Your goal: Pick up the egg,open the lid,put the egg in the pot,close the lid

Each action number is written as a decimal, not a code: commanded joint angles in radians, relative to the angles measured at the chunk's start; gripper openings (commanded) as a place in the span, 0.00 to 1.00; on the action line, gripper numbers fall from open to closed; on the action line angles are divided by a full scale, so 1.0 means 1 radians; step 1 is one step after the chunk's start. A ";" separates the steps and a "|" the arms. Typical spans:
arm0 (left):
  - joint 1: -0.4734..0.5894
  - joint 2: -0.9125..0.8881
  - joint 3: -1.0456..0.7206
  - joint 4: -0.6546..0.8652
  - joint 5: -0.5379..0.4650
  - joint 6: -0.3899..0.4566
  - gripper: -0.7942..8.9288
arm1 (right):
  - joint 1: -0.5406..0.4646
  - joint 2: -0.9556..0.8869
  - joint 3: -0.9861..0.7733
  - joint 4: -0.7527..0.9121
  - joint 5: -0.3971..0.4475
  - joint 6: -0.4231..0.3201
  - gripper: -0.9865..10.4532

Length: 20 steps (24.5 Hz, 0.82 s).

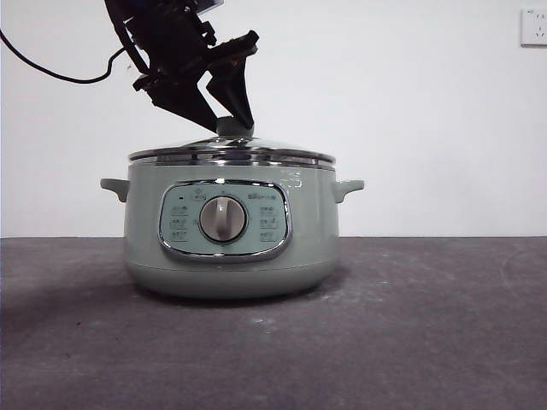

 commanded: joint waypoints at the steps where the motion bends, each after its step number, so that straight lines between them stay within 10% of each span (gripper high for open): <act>1: -0.004 0.006 0.006 0.017 -0.006 0.012 0.07 | 0.000 -0.002 0.000 -0.002 -0.001 0.010 0.44; 11: -0.003 0.007 0.006 -0.019 -0.017 0.018 0.10 | 0.000 -0.002 0.000 -0.011 -0.008 0.010 0.44; 16: -0.004 0.007 0.006 -0.042 -0.016 -0.006 0.61 | 0.000 0.005 0.000 -0.068 -0.008 0.011 0.44; 20: -0.004 -0.004 0.006 -0.078 -0.016 -0.011 0.66 | 0.000 0.016 0.000 -0.133 -0.061 0.014 0.44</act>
